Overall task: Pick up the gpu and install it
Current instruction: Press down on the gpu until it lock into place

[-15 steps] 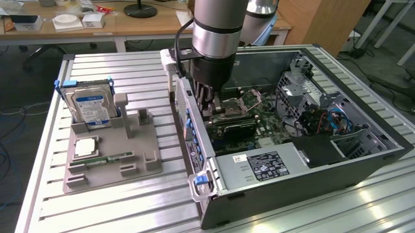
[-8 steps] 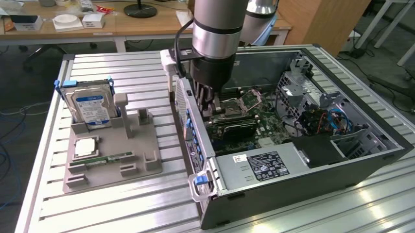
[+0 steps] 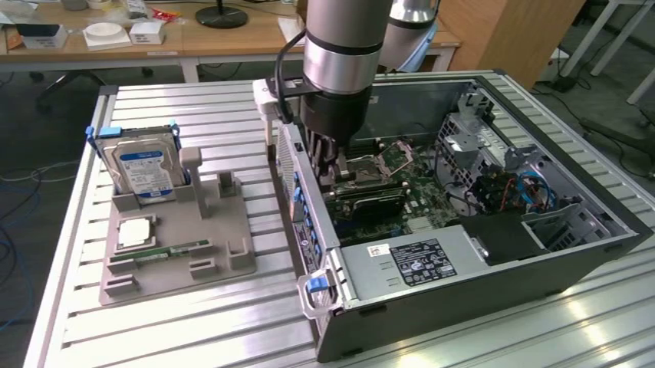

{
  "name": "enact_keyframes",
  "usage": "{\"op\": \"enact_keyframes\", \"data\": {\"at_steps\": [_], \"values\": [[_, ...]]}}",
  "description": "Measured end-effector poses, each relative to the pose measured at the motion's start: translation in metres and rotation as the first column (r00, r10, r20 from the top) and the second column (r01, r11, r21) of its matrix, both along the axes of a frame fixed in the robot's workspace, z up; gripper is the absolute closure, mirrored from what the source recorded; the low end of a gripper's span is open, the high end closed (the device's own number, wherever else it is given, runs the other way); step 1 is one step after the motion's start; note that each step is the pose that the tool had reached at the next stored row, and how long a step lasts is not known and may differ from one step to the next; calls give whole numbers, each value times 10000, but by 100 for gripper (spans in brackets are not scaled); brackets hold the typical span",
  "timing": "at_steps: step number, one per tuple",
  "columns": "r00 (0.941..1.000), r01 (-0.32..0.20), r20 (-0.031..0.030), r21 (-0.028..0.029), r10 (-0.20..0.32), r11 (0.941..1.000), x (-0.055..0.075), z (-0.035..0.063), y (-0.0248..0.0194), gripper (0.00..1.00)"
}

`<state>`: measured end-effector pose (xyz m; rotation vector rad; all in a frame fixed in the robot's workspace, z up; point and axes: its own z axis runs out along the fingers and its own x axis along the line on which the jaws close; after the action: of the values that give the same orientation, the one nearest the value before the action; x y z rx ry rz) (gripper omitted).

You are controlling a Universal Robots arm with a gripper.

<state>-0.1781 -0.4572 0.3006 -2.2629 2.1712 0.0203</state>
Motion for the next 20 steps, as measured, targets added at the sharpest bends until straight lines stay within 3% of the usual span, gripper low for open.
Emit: {"op": "enact_keyframes", "data": {"at_steps": [5, 8, 12, 20], "values": [[10000, 1, -8, -13, -1, 10000, -1, -41, -1, 90], [10000, 3, 23, 37, -3, 10000, 16, -63, 3, 90], [10000, 2, 3, 4, -2, 10000, 58, -48, 0, 90], [10000, 2, 0, 2, -2, 10000, 252, -55, 0, 90]]}}
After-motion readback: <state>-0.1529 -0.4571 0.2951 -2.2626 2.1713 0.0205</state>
